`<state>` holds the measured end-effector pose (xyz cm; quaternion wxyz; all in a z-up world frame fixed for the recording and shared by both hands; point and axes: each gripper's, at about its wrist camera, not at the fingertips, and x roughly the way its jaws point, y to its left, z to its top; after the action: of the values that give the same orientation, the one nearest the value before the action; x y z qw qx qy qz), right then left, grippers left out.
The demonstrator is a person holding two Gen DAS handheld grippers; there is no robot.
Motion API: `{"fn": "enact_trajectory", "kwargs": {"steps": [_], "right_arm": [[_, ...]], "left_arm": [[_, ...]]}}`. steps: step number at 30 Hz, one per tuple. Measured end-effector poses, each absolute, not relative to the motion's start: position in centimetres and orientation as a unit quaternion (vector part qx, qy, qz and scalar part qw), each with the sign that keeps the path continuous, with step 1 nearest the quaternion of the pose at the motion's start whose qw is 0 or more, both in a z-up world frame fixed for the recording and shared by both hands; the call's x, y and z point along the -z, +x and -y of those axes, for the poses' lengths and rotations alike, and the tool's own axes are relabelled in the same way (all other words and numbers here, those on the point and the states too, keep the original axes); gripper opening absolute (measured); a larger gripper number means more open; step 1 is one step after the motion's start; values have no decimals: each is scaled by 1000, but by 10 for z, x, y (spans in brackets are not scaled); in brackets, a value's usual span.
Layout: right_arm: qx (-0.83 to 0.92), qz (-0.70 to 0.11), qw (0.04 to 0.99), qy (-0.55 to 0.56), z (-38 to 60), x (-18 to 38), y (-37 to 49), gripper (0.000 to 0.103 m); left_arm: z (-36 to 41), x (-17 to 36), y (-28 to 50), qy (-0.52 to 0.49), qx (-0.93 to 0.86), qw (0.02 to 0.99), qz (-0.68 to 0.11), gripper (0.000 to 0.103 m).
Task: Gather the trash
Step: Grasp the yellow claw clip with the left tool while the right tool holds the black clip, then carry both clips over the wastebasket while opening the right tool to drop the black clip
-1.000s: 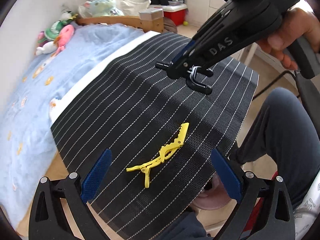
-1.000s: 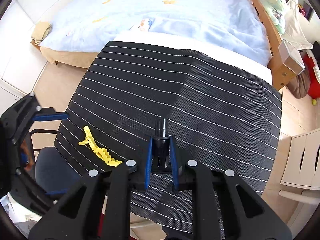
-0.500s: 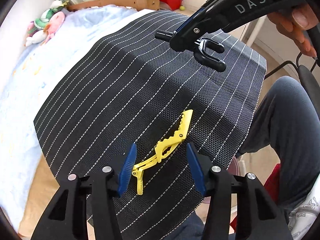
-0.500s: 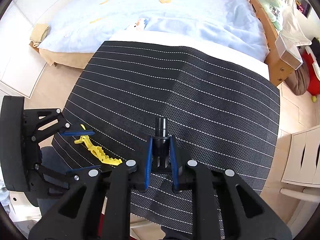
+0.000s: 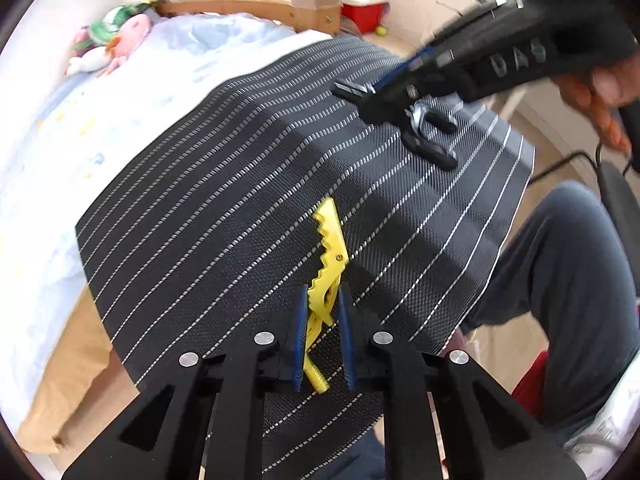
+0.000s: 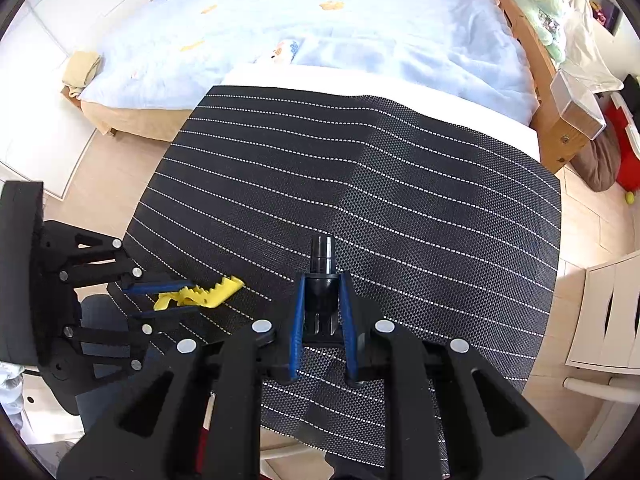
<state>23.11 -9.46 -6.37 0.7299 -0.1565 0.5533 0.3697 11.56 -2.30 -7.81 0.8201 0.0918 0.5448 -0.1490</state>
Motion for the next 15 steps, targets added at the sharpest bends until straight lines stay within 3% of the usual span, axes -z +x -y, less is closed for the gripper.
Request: {"fn": "enact_trajectory", "kwargs": {"steps": [15], "right_arm": [[-396,-493,763,-135,126,26,181,17]], "left_arm": [[34,18,76,39,110,871,-477,14]]}}
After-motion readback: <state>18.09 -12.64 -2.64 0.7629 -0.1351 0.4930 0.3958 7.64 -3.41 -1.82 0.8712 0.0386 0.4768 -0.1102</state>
